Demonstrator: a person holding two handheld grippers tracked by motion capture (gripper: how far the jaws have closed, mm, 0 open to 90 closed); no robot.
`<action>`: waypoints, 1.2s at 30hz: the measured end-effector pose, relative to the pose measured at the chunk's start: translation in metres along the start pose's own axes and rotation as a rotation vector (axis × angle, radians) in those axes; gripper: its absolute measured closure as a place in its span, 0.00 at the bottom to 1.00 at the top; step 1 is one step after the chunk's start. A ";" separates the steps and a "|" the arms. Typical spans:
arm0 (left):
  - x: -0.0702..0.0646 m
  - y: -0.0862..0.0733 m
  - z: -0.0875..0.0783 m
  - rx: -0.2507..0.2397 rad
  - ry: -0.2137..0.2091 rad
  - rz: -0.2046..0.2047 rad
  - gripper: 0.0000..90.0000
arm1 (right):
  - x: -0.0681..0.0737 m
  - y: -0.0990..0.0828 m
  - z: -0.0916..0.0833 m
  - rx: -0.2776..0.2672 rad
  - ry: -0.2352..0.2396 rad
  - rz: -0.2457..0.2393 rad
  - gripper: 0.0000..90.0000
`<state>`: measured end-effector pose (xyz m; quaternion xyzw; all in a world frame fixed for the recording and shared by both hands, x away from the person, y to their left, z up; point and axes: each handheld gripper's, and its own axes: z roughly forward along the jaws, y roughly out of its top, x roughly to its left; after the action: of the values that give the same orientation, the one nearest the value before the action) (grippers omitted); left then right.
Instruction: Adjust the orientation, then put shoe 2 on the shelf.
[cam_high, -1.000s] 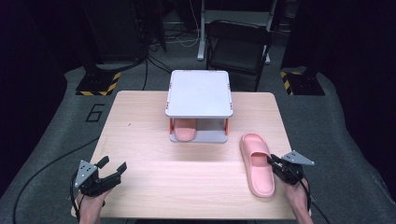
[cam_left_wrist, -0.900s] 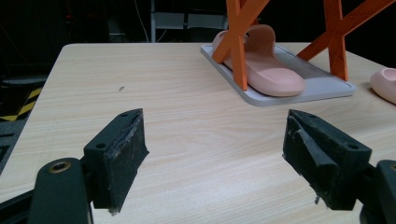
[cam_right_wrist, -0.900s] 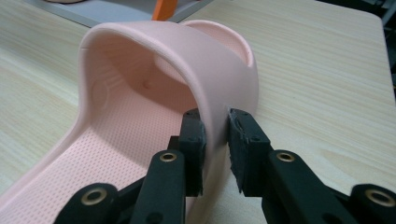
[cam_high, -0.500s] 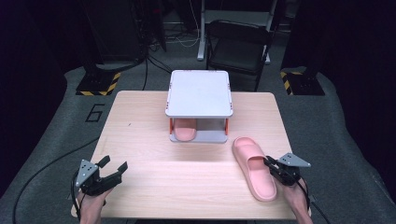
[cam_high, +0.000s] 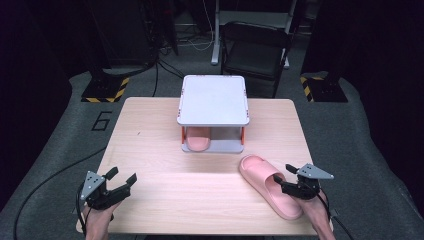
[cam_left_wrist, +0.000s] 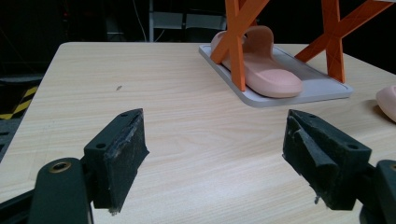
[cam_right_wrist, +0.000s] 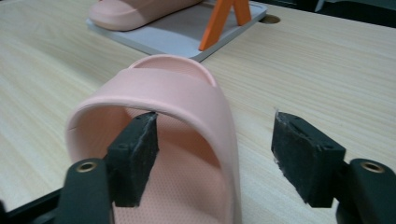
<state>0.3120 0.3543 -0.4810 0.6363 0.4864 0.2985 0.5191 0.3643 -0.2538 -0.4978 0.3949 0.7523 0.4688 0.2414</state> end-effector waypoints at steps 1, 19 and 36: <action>0.000 0.000 0.000 0.000 -0.001 -0.002 0.24 | 0.000 0.000 0.000 0.000 0.000 0.000 0.34; 0.000 -0.001 0.001 0.006 -0.004 -0.003 0.24 | -0.007 -0.012 0.009 0.097 0.023 -0.040 0.62; 0.002 0.002 -0.001 -0.016 0.003 -0.026 0.24 | 0.028 0.029 0.022 0.028 0.008 -0.083 0.92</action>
<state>0.3124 0.3564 -0.4796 0.6252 0.4930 0.2967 0.5273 0.3755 -0.2118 -0.4812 0.3648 0.7754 0.4497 0.2520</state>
